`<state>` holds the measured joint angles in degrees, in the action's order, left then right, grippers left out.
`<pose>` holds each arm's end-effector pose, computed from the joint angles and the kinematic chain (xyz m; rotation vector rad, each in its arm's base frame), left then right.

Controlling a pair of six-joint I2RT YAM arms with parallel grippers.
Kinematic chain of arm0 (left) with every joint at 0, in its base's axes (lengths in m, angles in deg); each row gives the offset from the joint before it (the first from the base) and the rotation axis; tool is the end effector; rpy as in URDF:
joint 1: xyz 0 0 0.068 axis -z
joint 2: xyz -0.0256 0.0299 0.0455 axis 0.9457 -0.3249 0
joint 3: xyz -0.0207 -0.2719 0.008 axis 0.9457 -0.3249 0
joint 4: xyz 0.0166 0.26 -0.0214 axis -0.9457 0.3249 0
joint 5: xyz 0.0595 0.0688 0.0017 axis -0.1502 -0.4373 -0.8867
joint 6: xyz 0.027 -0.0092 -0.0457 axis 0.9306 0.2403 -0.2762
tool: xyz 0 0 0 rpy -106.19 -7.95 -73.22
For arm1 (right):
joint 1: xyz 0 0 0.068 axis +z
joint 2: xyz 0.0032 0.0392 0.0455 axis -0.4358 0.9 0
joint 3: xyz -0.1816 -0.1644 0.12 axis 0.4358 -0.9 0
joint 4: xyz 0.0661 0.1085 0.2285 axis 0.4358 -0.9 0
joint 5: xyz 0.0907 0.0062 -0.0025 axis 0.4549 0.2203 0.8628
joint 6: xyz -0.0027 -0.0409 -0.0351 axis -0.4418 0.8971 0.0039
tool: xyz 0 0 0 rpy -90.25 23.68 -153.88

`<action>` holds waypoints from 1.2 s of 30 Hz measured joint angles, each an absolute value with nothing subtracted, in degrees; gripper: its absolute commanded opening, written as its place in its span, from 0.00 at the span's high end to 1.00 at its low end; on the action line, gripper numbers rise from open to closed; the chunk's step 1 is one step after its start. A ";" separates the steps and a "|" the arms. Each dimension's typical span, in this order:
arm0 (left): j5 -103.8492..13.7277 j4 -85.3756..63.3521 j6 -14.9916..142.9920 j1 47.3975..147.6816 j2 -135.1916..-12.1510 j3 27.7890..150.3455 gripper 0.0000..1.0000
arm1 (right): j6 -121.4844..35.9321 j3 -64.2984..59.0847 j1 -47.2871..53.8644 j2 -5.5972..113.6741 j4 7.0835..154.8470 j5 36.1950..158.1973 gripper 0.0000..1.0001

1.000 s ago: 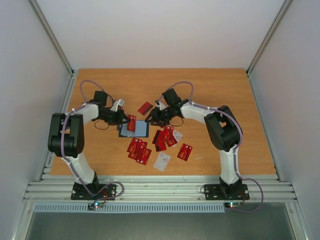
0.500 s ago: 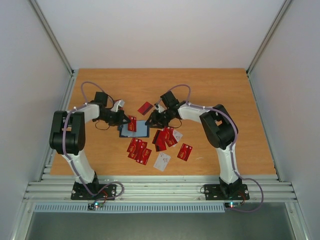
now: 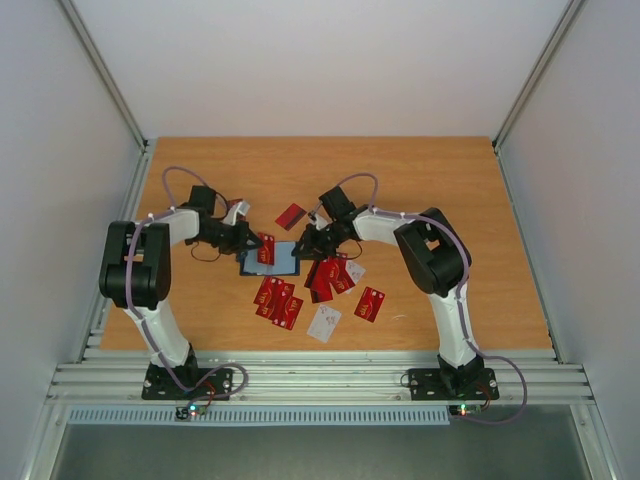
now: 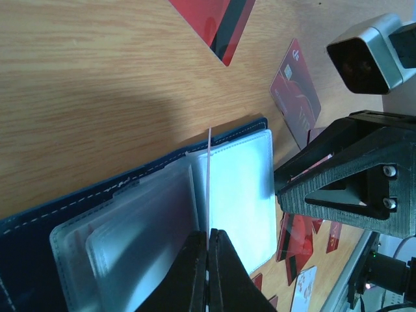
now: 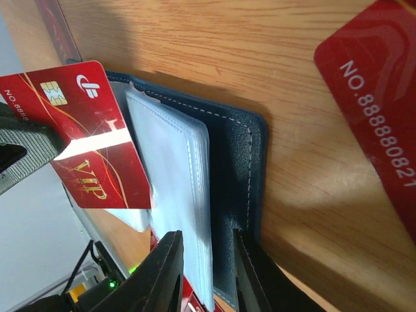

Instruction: Put the credit cards into the card holder

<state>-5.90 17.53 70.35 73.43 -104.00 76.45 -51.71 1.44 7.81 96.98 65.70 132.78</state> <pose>0.3324 -0.0401 0.1388 0.1125 2.6611 -1.1917 0.3481 0.2610 0.1171 -0.7027 2.6285 1.2748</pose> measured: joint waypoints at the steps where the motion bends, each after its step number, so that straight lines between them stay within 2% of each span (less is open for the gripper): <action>1: -5.71 17.40 70.10 73.43 -104.00 76.27 1.00 | -51.64 1.44 7.88 96.98 65.68 132.73 0.80; 10: -3.83 17.33 69.32 73.67 -104.00 75.05 1.00 | -50.86 2.42 7.96 97.92 64.52 132.65 0.89; 36: -5.93 23.30 58.00 74.07 -105.11 76.27 1.00 | -49.31 4.04 7.99 98.78 62.01 133.19 0.91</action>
<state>-5.93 23.30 58.00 74.07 -105.11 76.27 -49.31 4.04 7.99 98.78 62.01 133.19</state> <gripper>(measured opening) 0.024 0.095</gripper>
